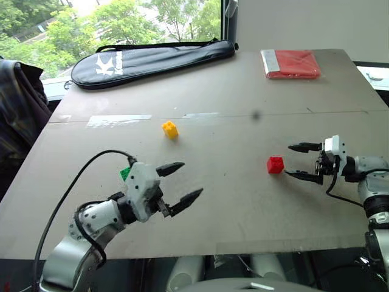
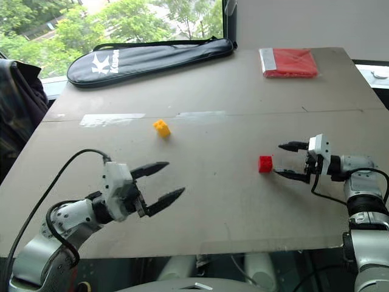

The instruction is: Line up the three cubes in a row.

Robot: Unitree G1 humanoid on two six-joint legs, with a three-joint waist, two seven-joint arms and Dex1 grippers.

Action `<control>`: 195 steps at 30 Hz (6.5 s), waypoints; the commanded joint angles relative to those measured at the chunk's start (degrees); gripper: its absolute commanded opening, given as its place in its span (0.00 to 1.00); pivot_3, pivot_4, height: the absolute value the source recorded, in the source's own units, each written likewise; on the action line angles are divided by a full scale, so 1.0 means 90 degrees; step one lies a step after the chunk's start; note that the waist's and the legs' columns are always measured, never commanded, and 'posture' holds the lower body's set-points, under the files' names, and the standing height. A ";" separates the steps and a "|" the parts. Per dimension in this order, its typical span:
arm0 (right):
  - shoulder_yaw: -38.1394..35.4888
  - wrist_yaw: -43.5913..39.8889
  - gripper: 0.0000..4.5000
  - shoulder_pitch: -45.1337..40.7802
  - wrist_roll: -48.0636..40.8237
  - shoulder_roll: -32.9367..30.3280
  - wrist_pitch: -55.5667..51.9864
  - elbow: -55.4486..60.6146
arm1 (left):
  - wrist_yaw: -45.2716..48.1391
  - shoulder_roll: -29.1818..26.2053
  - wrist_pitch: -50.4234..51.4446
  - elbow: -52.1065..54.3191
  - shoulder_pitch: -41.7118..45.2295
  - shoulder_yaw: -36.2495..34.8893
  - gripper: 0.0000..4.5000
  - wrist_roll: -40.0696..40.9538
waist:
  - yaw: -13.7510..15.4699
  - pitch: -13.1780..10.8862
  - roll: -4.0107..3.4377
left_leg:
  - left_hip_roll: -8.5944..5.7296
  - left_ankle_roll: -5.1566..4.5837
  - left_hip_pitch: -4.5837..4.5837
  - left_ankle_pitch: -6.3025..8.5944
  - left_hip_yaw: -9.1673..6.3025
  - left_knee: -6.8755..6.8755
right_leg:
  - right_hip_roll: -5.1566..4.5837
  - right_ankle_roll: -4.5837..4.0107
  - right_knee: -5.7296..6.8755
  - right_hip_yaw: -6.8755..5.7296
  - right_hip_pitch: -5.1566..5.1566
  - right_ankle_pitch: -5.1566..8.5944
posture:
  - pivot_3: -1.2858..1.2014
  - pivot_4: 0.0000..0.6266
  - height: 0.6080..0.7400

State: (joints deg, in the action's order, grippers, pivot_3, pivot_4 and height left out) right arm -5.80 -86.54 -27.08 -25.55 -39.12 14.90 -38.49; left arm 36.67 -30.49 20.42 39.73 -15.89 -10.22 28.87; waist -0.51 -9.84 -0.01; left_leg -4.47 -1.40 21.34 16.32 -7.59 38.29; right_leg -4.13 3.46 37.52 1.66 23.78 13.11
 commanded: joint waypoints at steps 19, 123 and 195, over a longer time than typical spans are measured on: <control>-0.0910 0.0701 0.98 0.1974 -0.1770 0.0028 -0.2533 0.4204 | -0.3439 0.2502 -0.0499 -0.0197 -0.1108 -0.0789 1.00 -0.1897 | 0.0165 0.0001 0.0009 | 0.0004 -0.0001 0.0046 0.0001 -0.0005 0.0017 | 0.0003 0.0009 -0.0031 -0.0030 0.0017 -0.0005 | 0.52 0.24 0.79; -0.1606 0.1037 1.00 0.3840 -0.1169 0.0269 -0.1145 0.4007 | 0.3786 0.2244 -0.3988 -1.0326 0.7411 0.3208 1.00 -0.3402 | 0.0121 0.0002 0.0014 | -0.0031 0.0011 0.0041 -0.0013 -0.0036 0.0072 | 0.0019 0.0017 0.0041 -0.0071 0.0007 -0.0009 | 0.52 0.24 0.79; -0.1551 0.1222 1.00 0.3397 -0.1571 0.0368 -0.1562 0.4484 | -0.0946 0.1431 -0.1107 -0.3911 0.3940 0.0251 1.00 -0.2574 | 0.0147 0.0005 0.0007 | -0.0024 0.0017 0.0042 -0.0014 -0.0038 0.0086 | 0.0003 0.0019 0.0043 -0.0057 0.0008 -0.0013 | 0.52 0.24 0.79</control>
State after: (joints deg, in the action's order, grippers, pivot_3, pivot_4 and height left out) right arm -18.49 -76.42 4.17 -38.33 -35.29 1.61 -0.44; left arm 34.14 -17.03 8.50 1.82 20.00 -5.61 8.16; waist 0.81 -9.80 0.05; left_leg -4.69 -1.29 21.72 16.22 -7.93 39.07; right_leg -4.10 3.63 37.90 1.14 23.85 12.99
